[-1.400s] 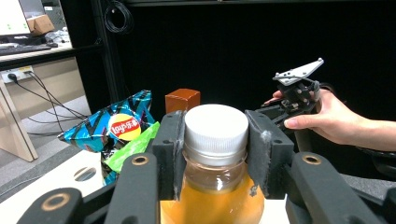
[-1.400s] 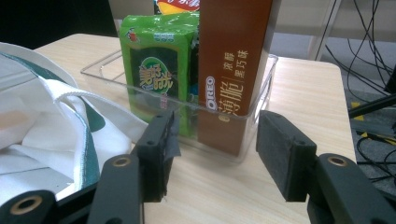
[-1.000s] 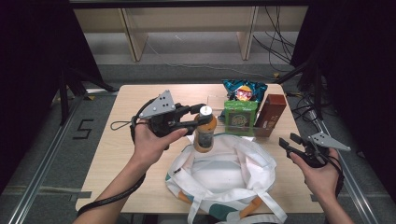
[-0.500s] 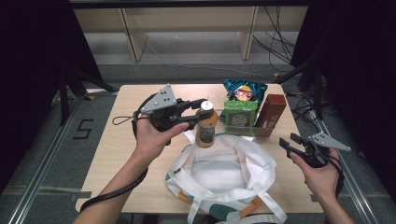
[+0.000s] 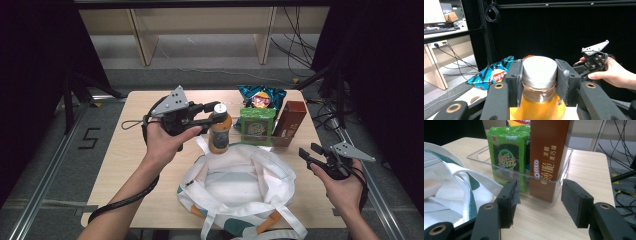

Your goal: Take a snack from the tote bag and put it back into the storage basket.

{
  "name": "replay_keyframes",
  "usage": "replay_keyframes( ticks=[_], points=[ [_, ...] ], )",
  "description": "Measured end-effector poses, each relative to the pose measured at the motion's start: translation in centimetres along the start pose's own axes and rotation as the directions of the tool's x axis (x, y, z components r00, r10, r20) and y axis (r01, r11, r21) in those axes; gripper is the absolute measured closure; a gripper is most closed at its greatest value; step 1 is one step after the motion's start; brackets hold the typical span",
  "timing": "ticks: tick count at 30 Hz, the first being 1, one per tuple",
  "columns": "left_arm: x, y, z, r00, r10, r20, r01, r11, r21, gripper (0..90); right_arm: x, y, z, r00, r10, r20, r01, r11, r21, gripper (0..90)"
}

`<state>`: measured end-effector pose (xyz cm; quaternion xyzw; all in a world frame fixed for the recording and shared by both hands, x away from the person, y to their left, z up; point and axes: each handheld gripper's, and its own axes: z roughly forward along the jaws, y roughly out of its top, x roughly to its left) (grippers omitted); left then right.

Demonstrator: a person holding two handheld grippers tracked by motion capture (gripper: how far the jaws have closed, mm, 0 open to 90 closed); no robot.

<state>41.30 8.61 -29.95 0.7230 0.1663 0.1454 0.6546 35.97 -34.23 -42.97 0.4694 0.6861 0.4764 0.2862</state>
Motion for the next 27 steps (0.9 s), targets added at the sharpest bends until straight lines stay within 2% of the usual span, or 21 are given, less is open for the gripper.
replay_keyframes(
  ticks=[1,6,8,9,10,12,17,19,21,27],
  points=[
    [0.0,0.0,0.0,1.0,-0.002,-0.001,0.002,1.0,0.0,59.1,-0.1,0.1,-0.1,0.9998,-0.007,-0.016,0.007,1.0,0.015,47.8],
    [0.3,0.1,0.3,1.0,0.006,-0.004,-0.006,1.0,-0.002,59.1,0.0,0.1,-0.1,0.9998,0.018,0.005,-0.018,1.0,0.016,47.8],
    [0.4,0.2,0.4,1.0,0.005,-0.003,-0.005,1.0,-0.003,59.1,-0.1,0.0,-0.1,0.9999,-0.001,-0.016,0.001,1.0,0.017,47.8],
    [0.4,0.2,0.5,1.0,0.005,-0.004,-0.005,1.0,-0.005,59.1,0.0,0.0,-0.2,0.9999,0.007,-0.008,-0.007,1.0,0.022,47.8],
    [0.5,0.3,0.5,1.0,0.006,-0.003,-0.006,1.0,-0.007,59.1,-0.2,0.0,-0.1,0.9999,-0.014,-0.008,0.014,1.0,0.013,47.8],
    [0.6,0.3,0.6,1.0,0.006,-0.005,-0.006,0.9999,-0.008,59.1,0.0,0.0,-0.2,0.9999,0.013,-0.011,-0.012,1.0,0.026,47.8],
    [0.8,0.4,0.8,0.9999,0.01,-0.009,-0.01,0.9999,-0.005,59.1,0.0,0.0,-0.2,0.9999,0.014,-0.01,-0.013,1.0,0.025,47.7],
    [0.9,0.4,0.9,0.9999,0.005,-0.009,-0.005,1.0,-0.006,59.1,0.0,0.0,-0.2,0.9999,0.009,-0.01,-0.009,1.0,0.024,47.8],
    [1.0,0.3,0.9,0.9999,0.008,-0.01,-0.008,1.0,-0.004,59.1,-0.2,-0.1,-0.2,0.9997,-0.018,-0.018,0.018,0.999,0.03,47.7],
    [1.4,0.3,1.2,0.9999,0.005,-0.01,-0.005,1.0,-0.003,59.1,-0.2,-0.1,-0.2,0.9996,-0.023,-0.016,0.024,0.999,0.027,47.7]
  ],
)
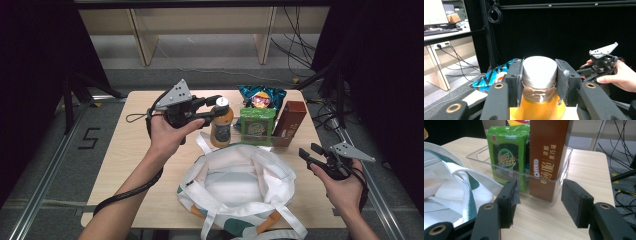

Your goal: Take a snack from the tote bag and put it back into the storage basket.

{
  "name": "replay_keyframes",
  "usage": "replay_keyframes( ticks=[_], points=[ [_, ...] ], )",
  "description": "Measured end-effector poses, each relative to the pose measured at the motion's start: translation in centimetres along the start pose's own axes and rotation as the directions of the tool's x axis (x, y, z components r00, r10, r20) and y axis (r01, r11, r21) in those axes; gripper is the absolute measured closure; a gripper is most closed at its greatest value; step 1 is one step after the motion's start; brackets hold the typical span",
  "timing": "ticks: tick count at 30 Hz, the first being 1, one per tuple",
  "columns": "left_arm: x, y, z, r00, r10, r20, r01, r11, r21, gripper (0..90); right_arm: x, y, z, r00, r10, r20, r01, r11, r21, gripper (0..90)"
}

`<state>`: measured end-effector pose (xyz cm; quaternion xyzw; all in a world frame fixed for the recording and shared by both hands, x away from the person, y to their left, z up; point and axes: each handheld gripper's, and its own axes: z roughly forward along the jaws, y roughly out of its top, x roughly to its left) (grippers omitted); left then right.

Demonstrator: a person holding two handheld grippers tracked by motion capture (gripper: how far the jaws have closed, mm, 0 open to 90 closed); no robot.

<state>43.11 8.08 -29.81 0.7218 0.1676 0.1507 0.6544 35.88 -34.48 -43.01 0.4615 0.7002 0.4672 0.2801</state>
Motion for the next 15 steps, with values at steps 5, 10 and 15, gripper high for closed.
replay_keyframes(
  ticks=[5,10,15],
  points=[
    [0.31,-0.07,0.27,1.0,0.001,-0.002,-0.001,1.0,0.002,59.1,0.06,0.02,0.15,0.9999,0.01,0.001,-0.01,1.0,-0.01,47.7],
    [0.64,-0.02,0.47,1.0,-0.006,-0.002,0.006,1.0,-0.004,59.1,0.15,0.04,0.12,0.9997,0.026,-0.003,-0.026,1.0,-0.004,47.7],
    [0.94,0.07,0.72,0.9999,-0.01,-0.002,0.01,0.9999,-0.005,59.1,0.09,0.03,0.08,0.9999,0.013,0.005,-0.013,1.0,-0.008,47.7]
  ],
)
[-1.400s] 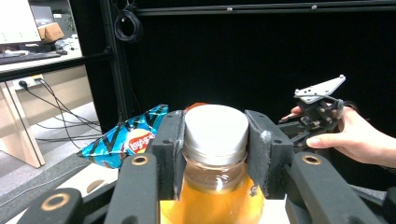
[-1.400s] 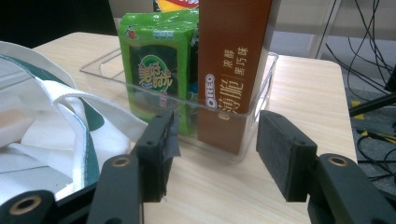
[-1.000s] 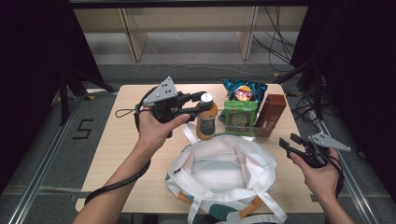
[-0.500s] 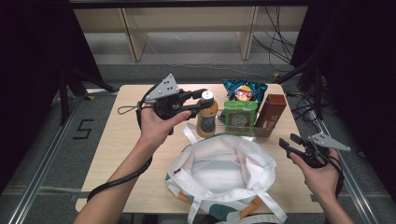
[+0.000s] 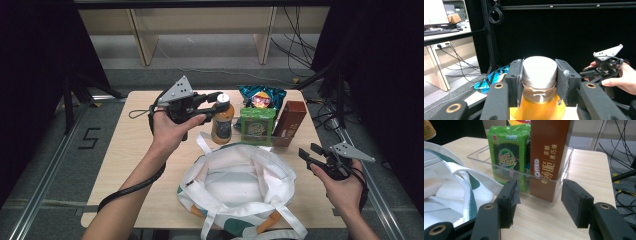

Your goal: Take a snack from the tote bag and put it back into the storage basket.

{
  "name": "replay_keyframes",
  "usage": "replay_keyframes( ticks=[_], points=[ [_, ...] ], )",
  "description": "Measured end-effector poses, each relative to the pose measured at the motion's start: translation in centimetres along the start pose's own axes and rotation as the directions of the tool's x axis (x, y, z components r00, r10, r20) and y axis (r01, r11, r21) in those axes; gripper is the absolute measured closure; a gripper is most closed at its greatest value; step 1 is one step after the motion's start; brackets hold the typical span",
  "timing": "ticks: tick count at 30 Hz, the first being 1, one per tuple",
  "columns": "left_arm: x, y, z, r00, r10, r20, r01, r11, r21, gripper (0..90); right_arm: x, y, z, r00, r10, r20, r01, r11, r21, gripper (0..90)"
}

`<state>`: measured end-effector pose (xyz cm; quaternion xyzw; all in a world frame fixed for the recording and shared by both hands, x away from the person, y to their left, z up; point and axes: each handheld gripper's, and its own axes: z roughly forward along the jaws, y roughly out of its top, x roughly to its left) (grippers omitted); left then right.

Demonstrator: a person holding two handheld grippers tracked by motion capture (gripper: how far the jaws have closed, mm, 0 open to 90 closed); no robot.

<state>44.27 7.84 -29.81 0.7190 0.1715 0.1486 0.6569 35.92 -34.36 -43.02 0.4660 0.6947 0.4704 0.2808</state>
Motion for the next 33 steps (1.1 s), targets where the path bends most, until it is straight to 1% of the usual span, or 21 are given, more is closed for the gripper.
replay_keyframes(
  ticks=[1,3,4,6,9,10,12,13,15,16,19,20,22,23,24,27,28,29,31,32,33],
  points=[
    [0.1,0.0,0.0,1.0,0.001,-0.002,-0.001,1.0,-0.002,59.1,-0.1,0.0,-0.1,0.9999,-0.011,-0.008,0.011,1.0,0.007,47.7],
    [0.2,0.0,0.1,1.0,0.004,-0.004,-0.004,1.0,0.0,59.1,-0.1,0.0,0.2,0.9999,0.013,0.003,-0.013,1.0,-0.01,47.7],
    [0.2,0.0,0.1,1.0,0.007,-0.005,-0.007,1.0,0.004,59.1,0.1,0.0,0.1,0.9996,0.029,0.004,-0.029,1.0,-0.004,47.7],
    [0.3,0.0,0.2,1.0,0.004,-0.007,-0.004,1.0,0.005,59.1,0.1,0.0,0.1,0.9995,0.03,0.005,-0.03,1.0,-0.002,47.7],
    [0.4,-0.1,0.3,0.9999,0.003,-0.01,-0.003,0.9999,0.01,59.1,-0.1,0.0,0.2,1.0,-0.001,-0.003,0.001,1.0,-0.008,47.7],
    [0.5,-0.2,0.3,0.9999,0.007,-0.01,-0.007,0.9999,0.012,59.1,-0.1,0.0,0.2,1.0,-0.004,0.006,0.004,1.0,-0.002,47.7],
    [0.6,-0.3,0.4,0.9999,0.009,-0.012,-0.009,0.9998,0.015,59.1,-0.1,0.0,0.2,1.0,-0.004,0.002,0.004,1.0,-0.004,47.7],
    [0.6,-0.3,0.5,0.9999,0.009,-0.013,-0.009,0.9998,0.015,59.1,0.1,0.0,0.1,0.9996,0.029,0.003,-0.029,1.0,-0.001,47.7],
    [0.8,-0.4,0.5,0.9998,0.009,-0.015,-0.009,0.9998,0.017,59.1,0.0,0.0,0.1,1.0,0.008,-0.005,-0.008,1.0,-0.001,47.7],
    [0.9,-0.4,0.6,0.9998,0.005,-0.017,-0.005,0.9998,0.017,59.1,0.1,0.0,0.2,0.9996,0.027,0.008,-0.027,1.0,-0.001,47.7],
    [1.1,-0.4,0.8,0.9999,0.0,-0.017,0.0,0.9998,0.019,59.1,0.0,-0.1,0.1,1.0,-0.005,-0.003,0.005,1.0,0.006,47.7],
    [1.1,-0.4,0.8,0.9999,0.003,-0.016,-0.003,0.9998,0.022,59.1,-0.2,0.0,0.2,0.9995,-0.03,-0.005,0.03,1.0,-0.001,47.7],
    [1.2,-0.4,0.9,0.9998,-0.001,-0.018,0.001,0.9998,0.022,59.0,-0.1,0.0,0.2,0.9998,-0.02,-0.005,0.02,1.0,0.0,47.7],
    [1.2,-0.4,1.0,0.9998,-0.001,-0.018,0.002,0.9998,0.021,59.1,0.1,0.0,0.1,0.9999,0.012,-0.012,-0.012,1.0,0.006,47.7],
    [1.3,-0.4,1.1,0.9998,0.001,-0.019,-0.001,0.9998,0.021,59.1,0.1,0.0,0.2,0.9997,0.025,0.006,-0.025,1.0,-0.003,47.7],
    [1.4,-0.4,1.3,0.9997,0.004,-0.023,-0.004,0.9998,0.02,59.1,0.1,0.0,0.2,0.9994,0.035,0.002,-0.035,0.999,-0.004,47.7],
    [1.4,-0.4,1.3,0.9997,0.004,-0.023,-0.004,0.9998,0.02,59.1,0.0,0.0,0.1,0.9999,0.017,-0.001,-0.017,1.0,-0.002,47.7],
    [1.5,-0.4,1.4,0.9997,0.005,-0.025,-0.005,0.9998,0.02,59.1,0.1,0.0,0.2,0.9996,0.029,0.001,-0.029,1.0,-0.008,47.6],
    [1.7,-0.4,1.5,0.9996,0.0,-0.027,0.001,0.9999,0.016,59.0,0.2,0.0,0.1,0.9994,0.034,0.005,-0.034,0.999,-0.005,47.7],
    [1.8,-0.4,1.5,0.9996,-0.002,-0.027,0.002,0.9999,0.016,59.0,0.0,0.0,0.1,1.0,0.008,0.003,-0.008,1.0,-0.011,47.7],
    [1.8,-0.4,1.6,0.9996,-0.006,-0.027,0.006,0.9999,0.012,59.0,-0.1,0.0,0.2,0.9999,0.012,0.0,-0.012,1.0,-0.014,47.6]
  ],
)
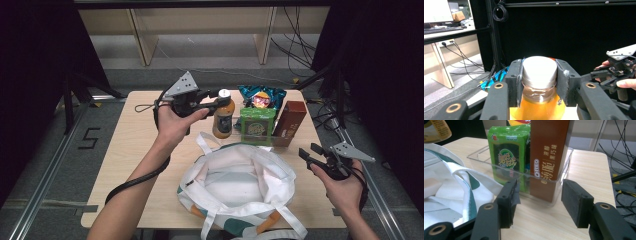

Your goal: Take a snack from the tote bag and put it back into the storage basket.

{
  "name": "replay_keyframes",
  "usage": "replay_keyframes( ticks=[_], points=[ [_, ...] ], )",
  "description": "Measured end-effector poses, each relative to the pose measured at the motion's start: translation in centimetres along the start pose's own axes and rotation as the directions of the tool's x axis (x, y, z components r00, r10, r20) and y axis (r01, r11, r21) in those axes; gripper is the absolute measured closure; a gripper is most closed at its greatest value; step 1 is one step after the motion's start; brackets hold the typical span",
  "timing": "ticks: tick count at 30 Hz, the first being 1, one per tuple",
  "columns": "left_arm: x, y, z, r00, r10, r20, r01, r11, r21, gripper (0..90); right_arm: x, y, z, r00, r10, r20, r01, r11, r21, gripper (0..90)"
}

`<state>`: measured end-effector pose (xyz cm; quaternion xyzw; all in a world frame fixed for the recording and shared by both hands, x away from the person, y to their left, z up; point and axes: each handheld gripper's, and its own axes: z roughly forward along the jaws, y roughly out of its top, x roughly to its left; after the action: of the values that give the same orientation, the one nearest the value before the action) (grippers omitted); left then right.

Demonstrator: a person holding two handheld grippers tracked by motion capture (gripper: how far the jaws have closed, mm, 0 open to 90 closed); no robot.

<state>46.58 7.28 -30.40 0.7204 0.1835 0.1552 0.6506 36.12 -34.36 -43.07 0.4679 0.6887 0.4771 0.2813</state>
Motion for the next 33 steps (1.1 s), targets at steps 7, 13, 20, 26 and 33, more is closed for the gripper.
replay_keyframes(
  ticks=[7,13,20,26,33],
  points=[
    [0.3,-0.1,0.4,0.9999,0.011,0.001,-0.011,0.9999,0.004,59.1,0.2,0.0,-0.1,0.9998,0.019,0.0,-0.019,1.0,0.007,47.7],
    [0.6,-0.2,0.8,0.9998,0.017,0.005,-0.017,0.9998,0.006,59.0,-0.1,-0.1,-0.1,0.9999,-0.009,-0.006,0.01,1.0,0.008,47.6],
    [0.8,-0.3,1.1,0.9999,0.016,0.005,-0.016,0.9998,0.008,59.1,0.1,-0.1,-0.2,1.0,0.001,-0.002,-0.001,1.0,0.015,47.6],
    [1.0,-0.4,1.3,0.9999,0.009,0.005,-0.01,0.9999,0.008,59.0,-0.2,0.0,-0.1,0.9995,-0.031,-0.006,0.031,1.0,0.007,47.6],
    [1.1,-0.4,1.5,0.9999,0.013,0.005,-0.013,0.9998,0.012,59.1,0.0,0.0,-0.2,1.0,-0.009,-0.002,0.009,1.0,0.012,47.6]
  ],
)
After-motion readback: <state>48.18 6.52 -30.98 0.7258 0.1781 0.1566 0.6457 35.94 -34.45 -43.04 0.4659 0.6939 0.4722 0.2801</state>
